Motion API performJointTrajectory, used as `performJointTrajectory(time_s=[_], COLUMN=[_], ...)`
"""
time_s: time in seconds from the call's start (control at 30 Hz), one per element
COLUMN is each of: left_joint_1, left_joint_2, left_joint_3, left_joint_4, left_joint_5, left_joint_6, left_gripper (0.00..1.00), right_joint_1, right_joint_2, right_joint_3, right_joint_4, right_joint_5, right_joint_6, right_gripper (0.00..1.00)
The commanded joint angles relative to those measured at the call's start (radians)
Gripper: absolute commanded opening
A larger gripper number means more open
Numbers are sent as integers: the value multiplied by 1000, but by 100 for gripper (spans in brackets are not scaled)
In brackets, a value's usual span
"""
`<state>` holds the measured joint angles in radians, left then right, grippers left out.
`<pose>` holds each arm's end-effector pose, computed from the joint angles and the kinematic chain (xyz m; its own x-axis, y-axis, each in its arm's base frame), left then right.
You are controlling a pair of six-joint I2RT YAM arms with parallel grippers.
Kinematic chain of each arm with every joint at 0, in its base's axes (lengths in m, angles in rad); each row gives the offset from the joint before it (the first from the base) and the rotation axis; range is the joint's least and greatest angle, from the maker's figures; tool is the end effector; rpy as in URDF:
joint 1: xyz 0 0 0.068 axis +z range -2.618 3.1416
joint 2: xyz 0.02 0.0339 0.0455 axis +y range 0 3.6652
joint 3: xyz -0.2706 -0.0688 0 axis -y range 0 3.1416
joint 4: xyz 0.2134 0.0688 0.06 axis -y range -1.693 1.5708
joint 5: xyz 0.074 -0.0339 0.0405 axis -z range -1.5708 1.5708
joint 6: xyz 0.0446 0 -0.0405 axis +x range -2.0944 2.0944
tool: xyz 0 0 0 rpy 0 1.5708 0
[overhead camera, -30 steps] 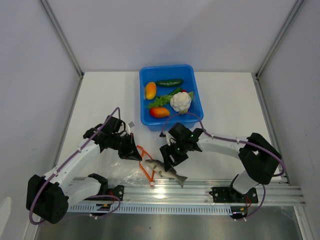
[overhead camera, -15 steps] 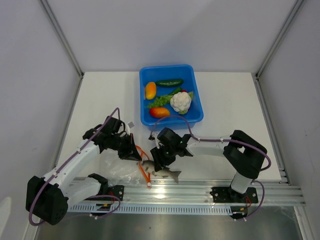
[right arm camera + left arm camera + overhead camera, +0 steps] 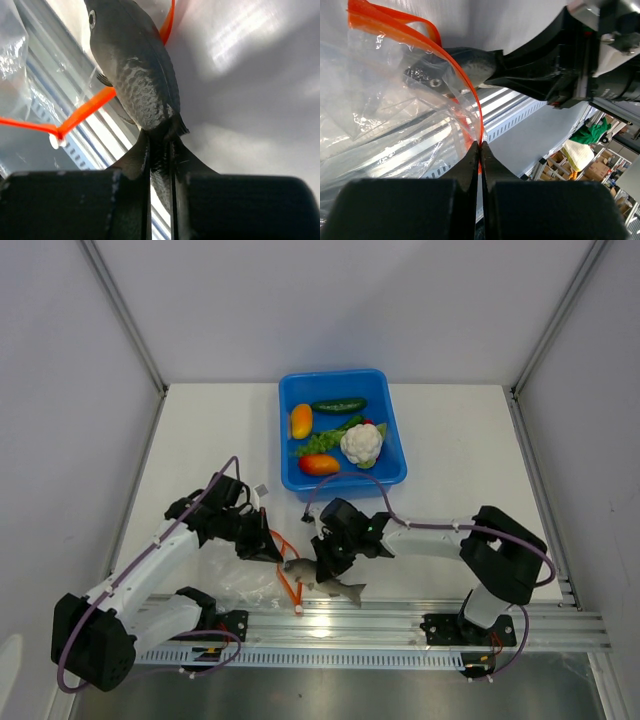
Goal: Place the food in the zip-top bag and seal the zipper
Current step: Pick up the fake fish from the center of the board, then place the fake fish in the zipper food storage bag.
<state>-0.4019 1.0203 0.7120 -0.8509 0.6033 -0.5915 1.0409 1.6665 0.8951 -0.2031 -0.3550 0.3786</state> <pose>0.1229 -0.0797 0.2351 -0.9963 -0.0755 -0.0422 -0.0295 0.7553 -0.6547 0.1411 0.2716 0.1813 -0.7241 -0.5505 -0.4155 -0.6889 0.5478 0.4748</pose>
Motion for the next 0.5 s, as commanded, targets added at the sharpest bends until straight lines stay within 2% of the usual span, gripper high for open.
performJointTrajectory(time_s=[0.0,0.03,0.1,0.27,0.47], left_joint_1=[-5,-5,-5,-6,-8], left_joint_2=[-28,-31,-35,-39,-64], left_joint_3=[21,26,32,55,67], left_joint_4=[0,0,-2,1,45], left_joint_5=[-2,0,4,7,36], left_joint_6=[33,36,36,25,-36], left_gripper=[0,0,1,1,1], right_joint_1=[-18,-42,-67,-88,-79], right_joint_2=[-91,-118,-122,1,103], right_joint_3=[-15,-1,42,316,476], right_joint_4=[-99,-108,-183,-424,-478], right_joint_5=[22,-60,-123,-234,-328], right_joint_6=[-47,-46,-52,-112,-89], right_gripper=[0,0,0,0,0])
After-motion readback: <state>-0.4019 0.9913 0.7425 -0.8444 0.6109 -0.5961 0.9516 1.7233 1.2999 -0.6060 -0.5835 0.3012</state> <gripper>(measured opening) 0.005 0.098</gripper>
